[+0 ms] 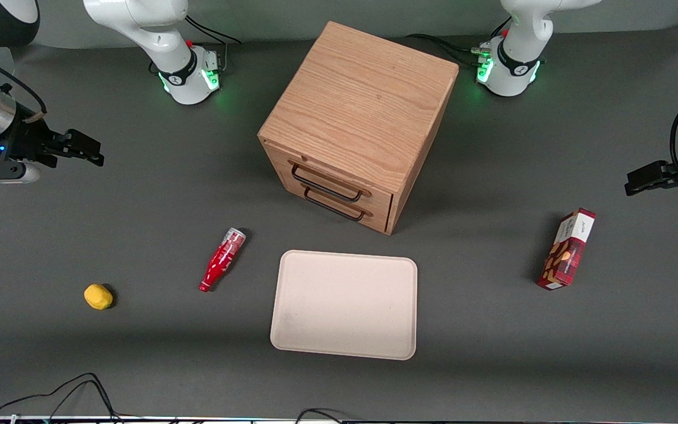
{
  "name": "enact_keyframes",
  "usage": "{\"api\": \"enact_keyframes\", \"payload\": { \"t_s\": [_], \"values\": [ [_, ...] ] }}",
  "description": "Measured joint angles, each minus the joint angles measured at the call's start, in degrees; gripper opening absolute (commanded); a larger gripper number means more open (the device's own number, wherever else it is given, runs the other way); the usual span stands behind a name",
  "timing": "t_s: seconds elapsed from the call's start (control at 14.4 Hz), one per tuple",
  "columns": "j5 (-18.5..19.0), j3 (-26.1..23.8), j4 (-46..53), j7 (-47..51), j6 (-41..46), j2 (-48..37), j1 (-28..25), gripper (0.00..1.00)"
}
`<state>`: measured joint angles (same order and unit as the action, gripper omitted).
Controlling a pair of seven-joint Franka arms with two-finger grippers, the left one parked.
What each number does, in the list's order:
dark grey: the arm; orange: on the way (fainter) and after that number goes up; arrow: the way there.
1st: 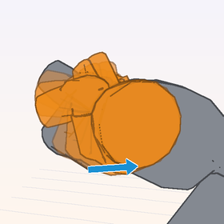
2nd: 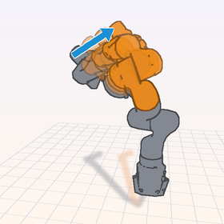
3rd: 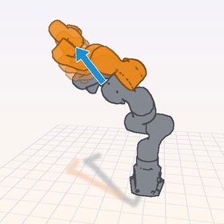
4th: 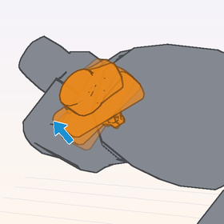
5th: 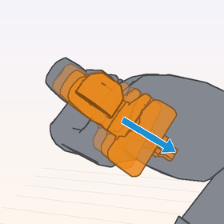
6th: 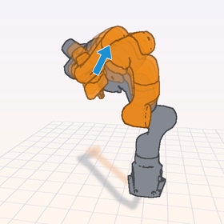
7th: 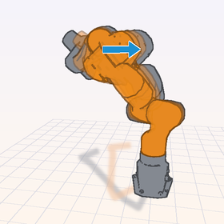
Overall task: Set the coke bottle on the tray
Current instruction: 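Move the right gripper down toward the red Coca-Cola bottle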
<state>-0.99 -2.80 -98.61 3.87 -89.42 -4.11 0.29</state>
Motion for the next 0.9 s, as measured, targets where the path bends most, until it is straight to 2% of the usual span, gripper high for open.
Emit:
{"api": "enact_keyframes", "payload": {
  "t_s": [0.35, 0.48, 0.62, 0.9],
  "values": [
    [-0.66, -0.36, 0.99, 0.05, 0.03, 1.11, 0.07, 1.00],
    [-0.85, -1.00, 1.13, 2.92, -0.09, 3.18, 0.06, 1.00],
    [-0.90, -2.38, 1.20, 6.53, -1.28, 7.64, -0.03, 1.00],
    [-0.89, -3.60, 1.51, 16.12, -12.04, 20.13, -2.11, 1.00]
  ]
}}
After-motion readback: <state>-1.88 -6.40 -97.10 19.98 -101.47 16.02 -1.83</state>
